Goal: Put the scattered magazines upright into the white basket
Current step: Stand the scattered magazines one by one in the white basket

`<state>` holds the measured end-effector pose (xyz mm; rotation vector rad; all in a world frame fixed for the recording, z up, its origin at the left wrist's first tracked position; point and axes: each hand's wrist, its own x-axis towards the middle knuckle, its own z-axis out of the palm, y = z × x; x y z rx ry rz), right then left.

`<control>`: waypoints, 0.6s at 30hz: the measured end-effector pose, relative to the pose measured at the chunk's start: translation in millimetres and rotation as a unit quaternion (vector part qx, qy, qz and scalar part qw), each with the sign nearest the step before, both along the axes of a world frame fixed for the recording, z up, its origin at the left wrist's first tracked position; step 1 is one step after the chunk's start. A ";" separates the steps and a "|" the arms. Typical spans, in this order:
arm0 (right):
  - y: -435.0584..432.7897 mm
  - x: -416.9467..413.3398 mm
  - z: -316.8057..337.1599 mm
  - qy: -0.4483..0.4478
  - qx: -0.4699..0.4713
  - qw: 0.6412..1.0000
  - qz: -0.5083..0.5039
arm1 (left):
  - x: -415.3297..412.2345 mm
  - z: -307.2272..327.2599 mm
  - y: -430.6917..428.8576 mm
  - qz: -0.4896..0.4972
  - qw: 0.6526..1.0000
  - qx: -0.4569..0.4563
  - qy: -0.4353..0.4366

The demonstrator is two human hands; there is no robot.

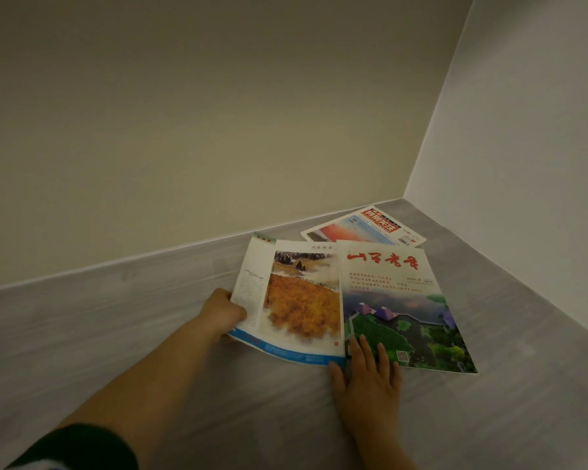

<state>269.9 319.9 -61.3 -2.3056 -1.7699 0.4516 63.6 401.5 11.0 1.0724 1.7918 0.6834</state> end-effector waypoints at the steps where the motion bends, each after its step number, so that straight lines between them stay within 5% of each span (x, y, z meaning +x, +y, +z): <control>1: -0.3 0.2 0.8 0.001 0.010 1.000 -0.006 | -5.4 1.7 -9.7 0.000 1.000 0.016 0.008; 8: -11.8 -13.9 15.0 0.025 0.014 0.999 -0.017 | -67.4 13.7 -83.2 0.056 0.990 0.096 -0.087; 11: -13.7 -37.6 33.4 0.131 0.007 0.991 -0.022 | -80.9 21.2 -106.0 0.063 0.985 0.125 -0.106; 14: -15.9 -81.6 55.5 0.364 -0.007 0.929 -0.061 | -91.5 27.4 -125.8 0.056 0.978 0.156 -0.124; 18: -15.9 -141.9 76.0 0.532 0.069 0.842 -0.051 | -133.7 48.4 -143.6 0.037 0.967 0.216 -0.128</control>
